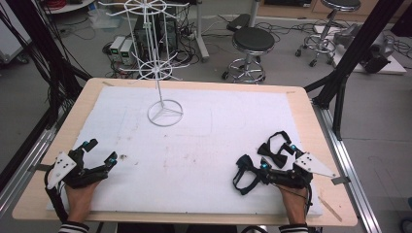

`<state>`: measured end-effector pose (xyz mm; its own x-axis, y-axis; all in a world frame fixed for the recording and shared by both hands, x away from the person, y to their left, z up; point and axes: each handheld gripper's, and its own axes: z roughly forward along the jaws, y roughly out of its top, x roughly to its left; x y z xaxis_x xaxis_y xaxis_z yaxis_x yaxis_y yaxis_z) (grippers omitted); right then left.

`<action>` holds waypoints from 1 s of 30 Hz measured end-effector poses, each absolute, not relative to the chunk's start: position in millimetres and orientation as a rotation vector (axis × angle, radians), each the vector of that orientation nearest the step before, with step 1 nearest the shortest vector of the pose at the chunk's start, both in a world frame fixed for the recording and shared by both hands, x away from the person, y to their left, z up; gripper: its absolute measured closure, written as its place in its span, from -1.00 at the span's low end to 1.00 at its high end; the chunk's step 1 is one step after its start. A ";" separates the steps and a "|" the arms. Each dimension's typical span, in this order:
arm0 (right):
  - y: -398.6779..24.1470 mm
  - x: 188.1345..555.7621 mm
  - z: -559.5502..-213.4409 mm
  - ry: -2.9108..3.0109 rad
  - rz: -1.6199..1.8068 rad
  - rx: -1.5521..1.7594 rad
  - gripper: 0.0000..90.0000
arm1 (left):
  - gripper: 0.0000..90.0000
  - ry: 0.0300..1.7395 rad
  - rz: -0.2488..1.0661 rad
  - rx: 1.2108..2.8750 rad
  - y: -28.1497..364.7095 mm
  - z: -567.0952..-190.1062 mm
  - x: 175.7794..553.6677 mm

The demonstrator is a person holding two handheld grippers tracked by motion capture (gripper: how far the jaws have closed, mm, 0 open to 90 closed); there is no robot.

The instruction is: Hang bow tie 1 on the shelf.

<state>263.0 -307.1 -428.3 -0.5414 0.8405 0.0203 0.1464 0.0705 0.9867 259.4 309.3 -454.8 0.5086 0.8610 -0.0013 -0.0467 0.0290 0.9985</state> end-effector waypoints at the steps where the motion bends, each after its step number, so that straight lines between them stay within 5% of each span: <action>1: -307.5 263.5 -425.4 1.779 1.512 0.978 -0.95 | -0.69 0.781 0.823 1.366 309.3 -454.8 259.4; 30: -298.9 288.4 -382.9 2.338 1.230 0.820 -0.95 | -0.69 0.781 0.827 1.366 309.0 -454.9 259.4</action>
